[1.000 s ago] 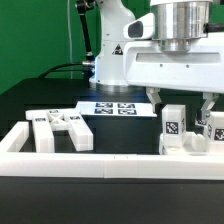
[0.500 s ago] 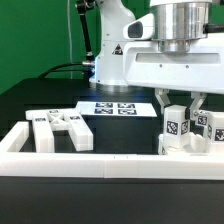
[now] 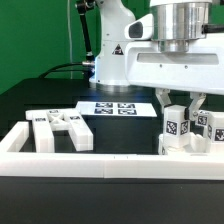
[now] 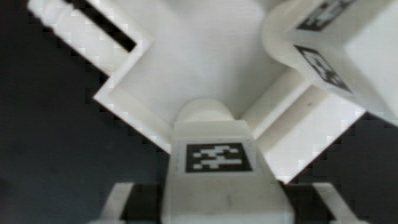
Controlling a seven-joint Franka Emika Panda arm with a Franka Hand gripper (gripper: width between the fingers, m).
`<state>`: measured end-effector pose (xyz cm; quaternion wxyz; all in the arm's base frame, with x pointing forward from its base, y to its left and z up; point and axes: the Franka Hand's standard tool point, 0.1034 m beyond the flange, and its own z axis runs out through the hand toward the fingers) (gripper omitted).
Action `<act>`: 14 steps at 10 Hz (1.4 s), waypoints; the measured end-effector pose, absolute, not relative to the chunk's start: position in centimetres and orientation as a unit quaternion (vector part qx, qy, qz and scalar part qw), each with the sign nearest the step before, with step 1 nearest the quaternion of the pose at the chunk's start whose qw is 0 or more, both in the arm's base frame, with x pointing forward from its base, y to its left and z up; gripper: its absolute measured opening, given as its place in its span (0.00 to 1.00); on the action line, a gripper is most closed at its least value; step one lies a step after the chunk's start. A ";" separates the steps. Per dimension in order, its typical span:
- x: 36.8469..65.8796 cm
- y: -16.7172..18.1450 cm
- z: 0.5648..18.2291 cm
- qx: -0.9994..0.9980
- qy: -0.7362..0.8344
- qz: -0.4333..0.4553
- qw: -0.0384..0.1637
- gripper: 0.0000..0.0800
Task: Assemble chair
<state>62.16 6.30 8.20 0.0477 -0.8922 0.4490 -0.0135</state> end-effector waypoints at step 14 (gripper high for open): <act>62.7 6.3 8.1 -0.559 0.827 0.020 0.058 0.36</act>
Offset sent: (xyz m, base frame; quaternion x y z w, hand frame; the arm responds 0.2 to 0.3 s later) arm 0.0023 0.0001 -0.0036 -0.0154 -0.0180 0.2092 0.9776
